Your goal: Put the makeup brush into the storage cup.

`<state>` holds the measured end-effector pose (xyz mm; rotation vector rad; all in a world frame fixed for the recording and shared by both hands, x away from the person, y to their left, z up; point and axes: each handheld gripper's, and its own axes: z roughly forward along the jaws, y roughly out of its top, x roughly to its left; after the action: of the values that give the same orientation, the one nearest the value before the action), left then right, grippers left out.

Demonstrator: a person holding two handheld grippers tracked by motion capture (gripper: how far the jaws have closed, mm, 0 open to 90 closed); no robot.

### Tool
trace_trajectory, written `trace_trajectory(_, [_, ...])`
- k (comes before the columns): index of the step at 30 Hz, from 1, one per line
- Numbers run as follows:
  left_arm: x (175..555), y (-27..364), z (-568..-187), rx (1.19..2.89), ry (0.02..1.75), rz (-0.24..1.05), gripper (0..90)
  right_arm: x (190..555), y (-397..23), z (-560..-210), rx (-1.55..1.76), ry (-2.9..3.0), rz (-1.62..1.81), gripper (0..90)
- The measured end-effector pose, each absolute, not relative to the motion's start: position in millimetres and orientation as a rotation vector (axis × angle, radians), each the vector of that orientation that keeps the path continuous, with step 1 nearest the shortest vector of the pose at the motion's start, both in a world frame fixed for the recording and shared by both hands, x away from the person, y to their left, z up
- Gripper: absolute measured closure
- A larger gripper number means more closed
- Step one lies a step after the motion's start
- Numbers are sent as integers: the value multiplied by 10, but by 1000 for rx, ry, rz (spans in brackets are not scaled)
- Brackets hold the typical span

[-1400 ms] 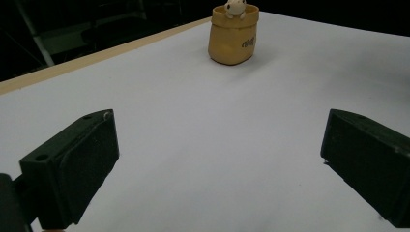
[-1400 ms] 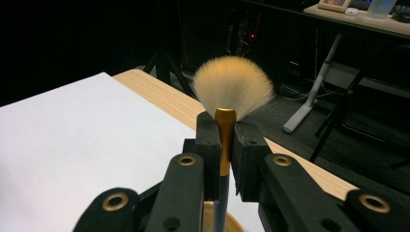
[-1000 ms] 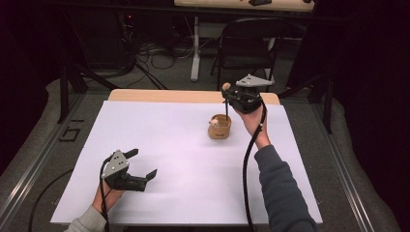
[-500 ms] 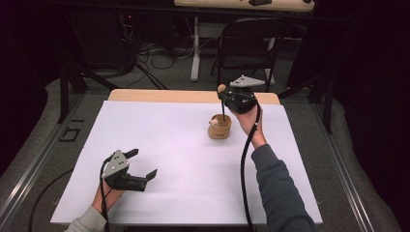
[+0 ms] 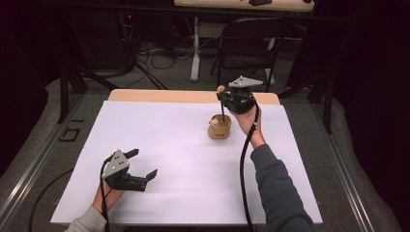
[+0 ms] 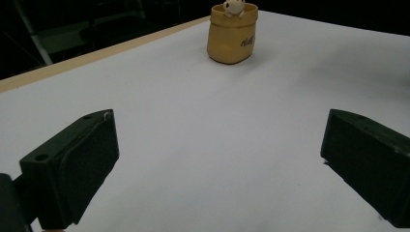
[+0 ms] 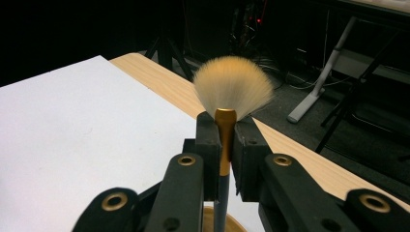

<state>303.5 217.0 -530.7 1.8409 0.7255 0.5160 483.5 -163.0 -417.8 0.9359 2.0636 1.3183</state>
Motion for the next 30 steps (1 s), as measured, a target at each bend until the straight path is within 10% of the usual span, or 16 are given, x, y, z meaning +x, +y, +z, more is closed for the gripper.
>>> trace_trajectory(23, [3032,2173,-5304,1842,724,517,0,4867,-1600,-4278,945,2092,1267,819])
trace_trajectory(30, [3029,2185,-5297,1839,728,524,0,4818,-1611,-4271,959,2131,1221,257])
